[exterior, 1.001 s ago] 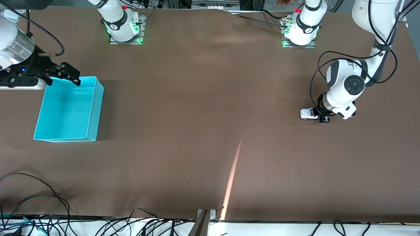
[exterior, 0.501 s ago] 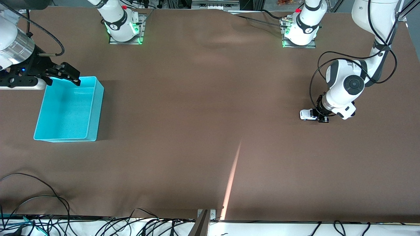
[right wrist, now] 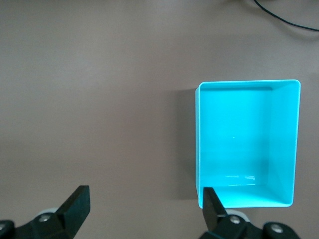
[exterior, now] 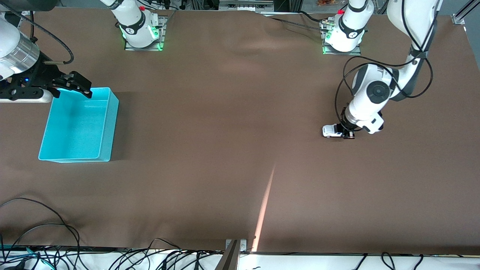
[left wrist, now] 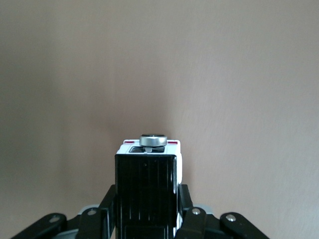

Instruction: Wind and store white jeep toy

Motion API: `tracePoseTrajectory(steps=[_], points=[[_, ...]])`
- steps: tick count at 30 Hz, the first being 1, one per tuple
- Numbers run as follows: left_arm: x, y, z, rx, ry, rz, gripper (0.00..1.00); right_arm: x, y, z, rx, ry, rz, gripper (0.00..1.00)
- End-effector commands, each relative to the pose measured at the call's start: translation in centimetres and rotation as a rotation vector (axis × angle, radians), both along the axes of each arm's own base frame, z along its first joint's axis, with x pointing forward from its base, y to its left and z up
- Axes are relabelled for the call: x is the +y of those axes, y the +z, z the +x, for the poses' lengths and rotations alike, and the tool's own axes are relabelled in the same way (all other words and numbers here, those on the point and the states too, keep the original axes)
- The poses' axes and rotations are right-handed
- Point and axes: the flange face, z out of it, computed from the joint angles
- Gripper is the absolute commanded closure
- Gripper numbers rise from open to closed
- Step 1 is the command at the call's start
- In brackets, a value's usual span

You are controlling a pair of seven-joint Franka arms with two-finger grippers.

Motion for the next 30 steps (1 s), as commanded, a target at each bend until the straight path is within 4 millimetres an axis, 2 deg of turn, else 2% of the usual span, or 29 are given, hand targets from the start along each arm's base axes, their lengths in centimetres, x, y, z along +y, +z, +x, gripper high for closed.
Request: tracePoseTrajectory(steps=[1, 6, 15, 22, 30], points=[[-1.3, -0.1, -0.6, 0.000, 0.010, 0.039, 0.79, 0.0, 0.6, 0.3, -0.008, 0.001, -0.006, 0.00], [-2.9, -1.3, -1.2, 0.021, -0.009, 0.044, 0.79, 0.0, 0.6, 0.3, -0.008, 0.001, -0.006, 0.00], [-3.0, -2.5, -1.5, 0.038, -0.028, 0.053, 0.79, 0.0, 0.6, 0.3, -0.007, 0.001, -0.006, 0.00], [-1.7, -3.6, -1.6, 0.054, -0.057, 0.079, 0.80, 0.0, 0.6, 0.3, -0.007, 0.001, -0.006, 0.00], [0.8, -3.9, -0.6, 0.053, -0.030, 0.090, 0.80, 0.0, 0.6, 0.3, -0.007, 0.000, -0.006, 0.00]])
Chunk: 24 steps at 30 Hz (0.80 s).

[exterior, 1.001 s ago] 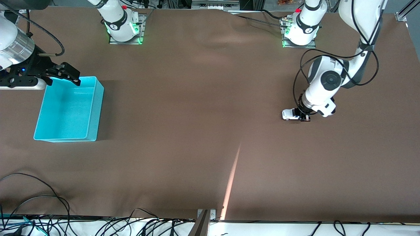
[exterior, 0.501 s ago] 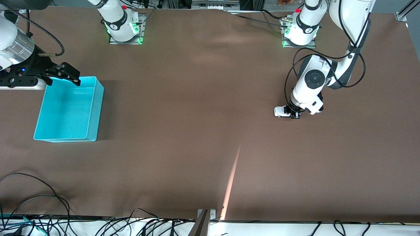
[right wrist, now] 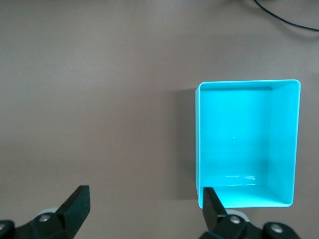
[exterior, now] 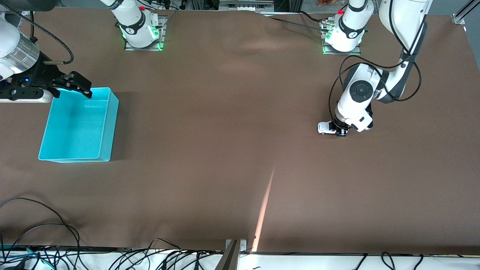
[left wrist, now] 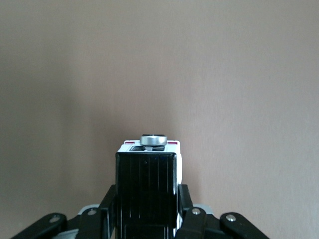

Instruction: Wind and store white jeep toy

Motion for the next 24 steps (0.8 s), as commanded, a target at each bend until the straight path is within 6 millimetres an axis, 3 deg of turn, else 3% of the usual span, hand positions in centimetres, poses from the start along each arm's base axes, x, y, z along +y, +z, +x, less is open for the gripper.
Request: tracePoseTrajectory(steps=[1, 24], points=[[2.1, -2.4, 0.5, 0.023, 0.016, 0.022, 0.80, 0.0, 0.6, 0.3, -0.007, 0.001, -0.006, 0.00], [9.8, -3.9, 1.2, 0.015, -0.003, 0.092, 0.80, 0.2, 0.6, 0.3, -0.003, 0.000, 0.012, 0.00]])
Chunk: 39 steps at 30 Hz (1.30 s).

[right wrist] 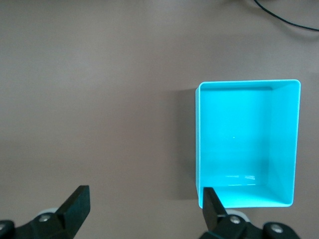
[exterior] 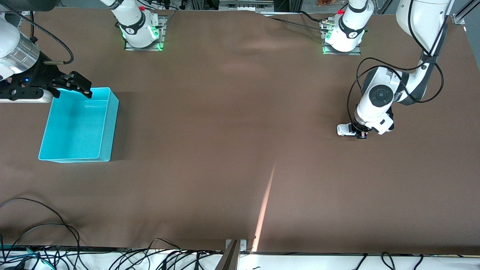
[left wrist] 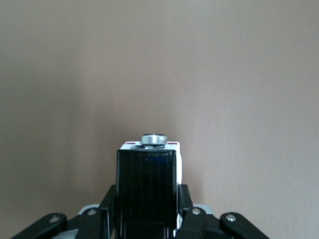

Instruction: Wind and store white jeep toy

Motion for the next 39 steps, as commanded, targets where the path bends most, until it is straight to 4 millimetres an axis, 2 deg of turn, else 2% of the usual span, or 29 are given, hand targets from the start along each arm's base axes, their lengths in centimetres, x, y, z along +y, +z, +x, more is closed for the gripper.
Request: tracePoseTrajectory(steps=[1, 6, 11, 23, 27, 32, 35, 36, 37, 38, 39], points=[[2.3, -3.6, 0.5, 0.004, -0.020, 0.011, 0.80, 0.2, 0.6, 0.3, -0.004, 0.000, 0.011, 0.00], [4.5, -3.8, 0.6, 0.001, -0.021, 0.029, 0.80, 0.2, 0.6, 0.3, -0.004, 0.000, 0.011, 0.00], [5.9, -4.3, 0.6, 0.008, -0.031, 0.044, 0.80, 0.2, 0.6, 0.3, -0.004, 0.001, 0.011, 0.00], [8.7, -5.0, 0.6, 0.016, -0.040, 0.072, 0.78, 0.2, 0.6, 0.3, -0.005, 0.004, 0.012, 0.00], [8.9, -4.9, 0.9, 0.011, -0.038, 0.074, 0.75, 0.2, 0.6, 0.3, -0.005, 0.004, 0.012, 0.00], [9.1, -4.6, 1.1, 0.003, -0.036, 0.075, 0.60, 0.2, 0.6, 0.3, -0.005, 0.004, 0.012, 0.00], [9.1, -4.6, 1.1, 0.003, -0.036, 0.075, 0.57, 0.2, 0.6, 0.3, -0.005, 0.004, 0.010, 0.00], [9.1, -4.5, 1.2, 0.000, -0.034, 0.076, 0.54, 0.2, 0.6, 0.3, -0.005, 0.004, 0.012, 0.00], [9.2, -4.4, 1.5, -0.004, -0.033, 0.076, 0.48, 0.2, 0.6, 0.3, -0.005, 0.004, 0.012, 0.00], [9.2, -4.3, 1.6, -0.007, -0.033, 0.076, 0.37, 0.2, 0.6, 0.3, -0.005, 0.004, 0.012, 0.00], [9.3, -4.1, 1.7, -0.012, -0.032, 0.078, 0.17, 0.2, 0.6, 0.3, -0.005, 0.004, 0.012, 0.00]])
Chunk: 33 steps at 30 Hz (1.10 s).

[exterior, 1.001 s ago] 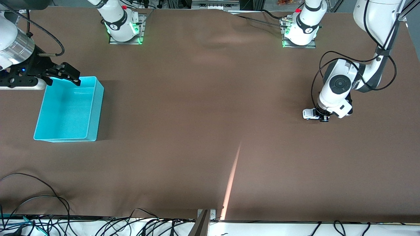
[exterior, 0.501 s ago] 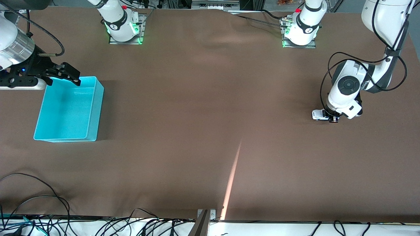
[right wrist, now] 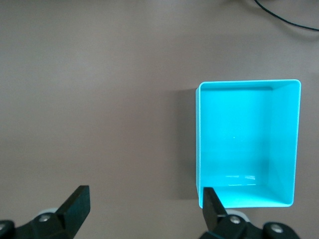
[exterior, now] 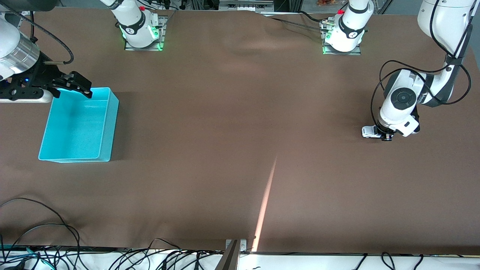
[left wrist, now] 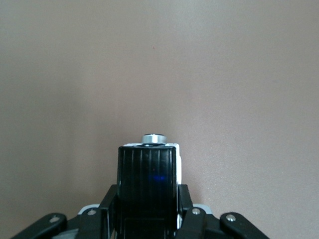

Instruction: Wind and store white jeep toy

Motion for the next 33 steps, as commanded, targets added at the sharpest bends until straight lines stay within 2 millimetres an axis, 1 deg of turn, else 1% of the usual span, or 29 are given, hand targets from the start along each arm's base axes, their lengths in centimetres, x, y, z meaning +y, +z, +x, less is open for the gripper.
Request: tracePoseTrajectory(steps=[1, 4, 9, 16, 19, 22, 25, 29, 33], points=[[0.7, -3.5, 1.4, -0.006, -0.011, -0.020, 0.00, 0.2, 0.6, 0.3, -0.005, 0.004, 0.011, 0.00], [0.9, -2.5, 2.3, -0.026, -0.003, -0.013, 0.00, 0.2, 0.6, 0.3, -0.005, 0.004, 0.011, 0.00], [1.3, -1.3, 2.9, -0.023, 0.012, 0.009, 0.00, 0.2, 0.6, 0.3, -0.005, 0.004, 0.011, 0.00], [1.4, 0.8, 3.1, -0.014, 0.016, 0.035, 0.00, 0.2, 0.6, 0.3, -0.005, 0.004, 0.011, 0.00], [1.4, 1.5, 3.0, 0.004, -0.008, 0.046, 0.00, 0.2, 0.6, 0.3, -0.005, 0.004, 0.011, 0.00], [1.0, 2.2, 3.0, 0.021, -0.029, 0.056, 0.00, 0.2, 0.6, 0.3, -0.005, 0.004, 0.011, 0.00], [1.0, 2.8, 3.0, 0.038, -0.027, 0.051, 0.00, 0.2, 0.6, 0.3, -0.005, 0.005, 0.009, 0.00], [1.0, 2.9, 2.9, 0.047, -0.038, 0.043, 0.00, 0.2, 0.6, 0.3, -0.005, 0.004, 0.011, 0.00], [2.3, 2.9, 2.7, 0.060, -0.045, 0.041, 0.01, 0.2, 0.6, 0.3, -0.005, 0.005, 0.009, 0.00]])
